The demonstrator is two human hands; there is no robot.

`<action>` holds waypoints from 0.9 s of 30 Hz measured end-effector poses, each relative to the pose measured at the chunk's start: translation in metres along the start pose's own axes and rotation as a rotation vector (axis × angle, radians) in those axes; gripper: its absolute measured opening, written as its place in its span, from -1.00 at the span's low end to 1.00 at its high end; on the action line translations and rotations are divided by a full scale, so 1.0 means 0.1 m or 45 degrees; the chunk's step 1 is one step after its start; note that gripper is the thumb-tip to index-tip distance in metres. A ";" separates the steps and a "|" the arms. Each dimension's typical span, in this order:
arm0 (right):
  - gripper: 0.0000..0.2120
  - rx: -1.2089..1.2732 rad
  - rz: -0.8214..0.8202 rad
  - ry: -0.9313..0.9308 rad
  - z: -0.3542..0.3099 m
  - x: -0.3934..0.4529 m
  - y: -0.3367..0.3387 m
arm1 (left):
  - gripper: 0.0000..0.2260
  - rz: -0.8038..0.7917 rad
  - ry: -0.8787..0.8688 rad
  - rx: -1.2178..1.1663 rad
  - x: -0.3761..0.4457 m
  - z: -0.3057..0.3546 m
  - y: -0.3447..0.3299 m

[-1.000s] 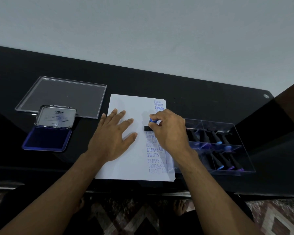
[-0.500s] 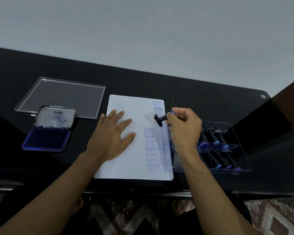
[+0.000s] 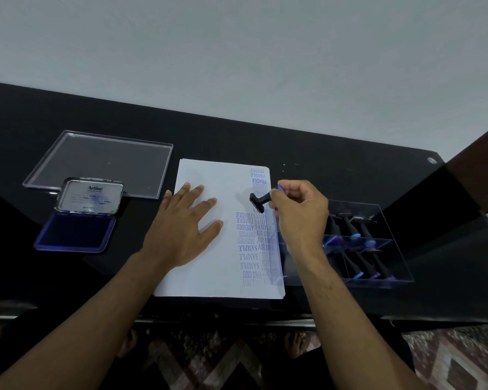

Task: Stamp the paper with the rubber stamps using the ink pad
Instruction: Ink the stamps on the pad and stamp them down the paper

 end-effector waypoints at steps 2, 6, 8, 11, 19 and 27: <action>-0.87 -0.009 -0.015 -0.004 0.00 -0.01 -0.01 | -0.36 0.002 -0.004 -0.016 0.00 0.00 0.01; -0.86 -0.018 -0.069 0.006 -0.05 -0.06 -0.08 | -0.36 0.019 0.016 -0.107 -0.03 -0.01 0.11; -0.84 -0.028 -0.128 0.025 -0.08 -0.12 -0.15 | -0.37 0.045 0.033 -0.143 -0.08 -0.04 0.20; -0.80 -0.055 -0.226 0.053 -0.11 -0.24 -0.36 | -0.39 0.077 0.066 -0.155 -0.23 -0.16 0.36; -0.85 -0.106 -0.445 0.099 -0.16 -0.71 -1.12 | -0.43 0.142 0.306 -0.113 -0.86 -0.79 0.71; -0.81 -0.135 -0.676 0.151 -0.26 -1.18 -1.71 | -0.34 0.171 0.459 -0.009 -1.40 -1.48 0.79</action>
Point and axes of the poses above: each hand's wrist, its own x-axis towards the middle knuckle, its own y-axis out of the back of the hand, z = x × y, the point moved 5 cm from there along x, towards the middle knuckle, and after that the axes turned 13 degrees about x, right-handed, at the moved point
